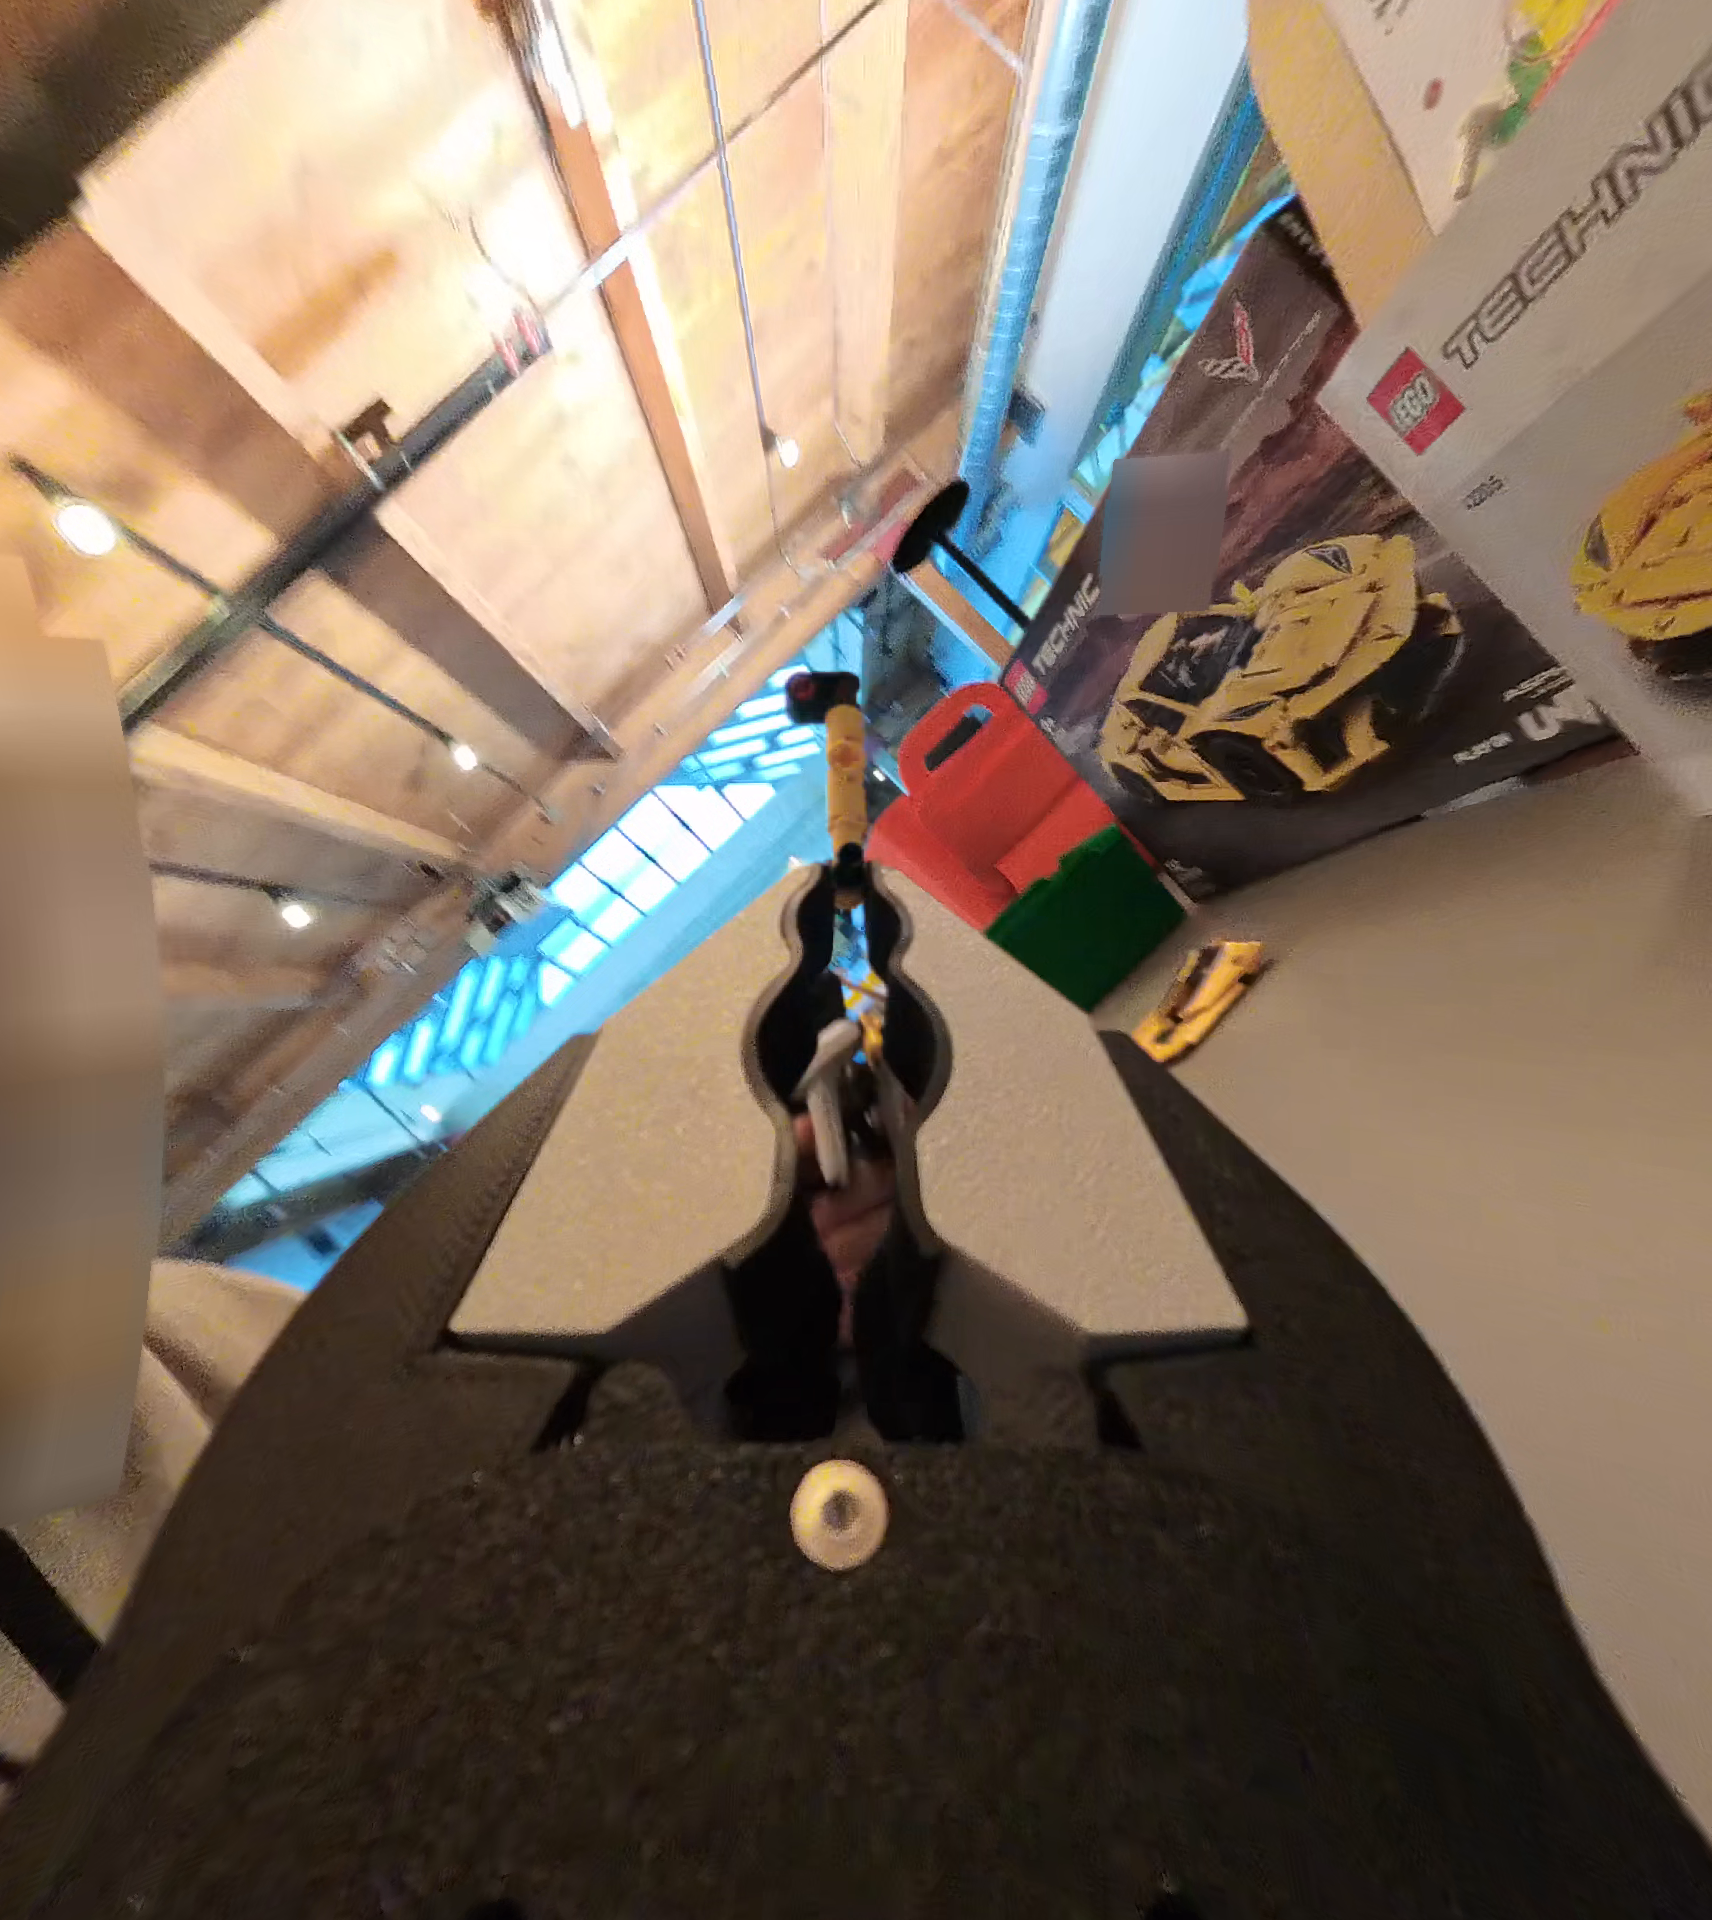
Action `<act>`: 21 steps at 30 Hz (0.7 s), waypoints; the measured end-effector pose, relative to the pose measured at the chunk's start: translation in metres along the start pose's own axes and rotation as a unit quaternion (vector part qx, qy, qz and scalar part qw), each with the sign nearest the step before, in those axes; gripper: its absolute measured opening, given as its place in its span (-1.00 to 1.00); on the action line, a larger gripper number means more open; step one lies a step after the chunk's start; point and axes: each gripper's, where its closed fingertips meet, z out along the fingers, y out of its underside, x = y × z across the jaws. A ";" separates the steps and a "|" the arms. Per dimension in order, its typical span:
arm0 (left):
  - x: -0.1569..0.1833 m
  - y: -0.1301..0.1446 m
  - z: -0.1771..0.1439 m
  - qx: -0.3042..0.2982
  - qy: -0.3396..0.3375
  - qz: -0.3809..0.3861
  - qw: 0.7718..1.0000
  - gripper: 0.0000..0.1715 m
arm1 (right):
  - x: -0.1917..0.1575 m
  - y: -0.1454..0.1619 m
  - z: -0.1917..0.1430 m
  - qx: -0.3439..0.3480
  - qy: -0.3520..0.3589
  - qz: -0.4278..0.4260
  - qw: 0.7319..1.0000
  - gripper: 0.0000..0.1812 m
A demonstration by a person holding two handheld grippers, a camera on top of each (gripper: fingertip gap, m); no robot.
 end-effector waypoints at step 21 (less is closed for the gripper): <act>-0.045 0.098 0.002 -0.340 -0.152 0.412 0.832 -0.92 | 0.074 0.116 -0.001 -0.346 0.198 -0.088 0.913 -0.93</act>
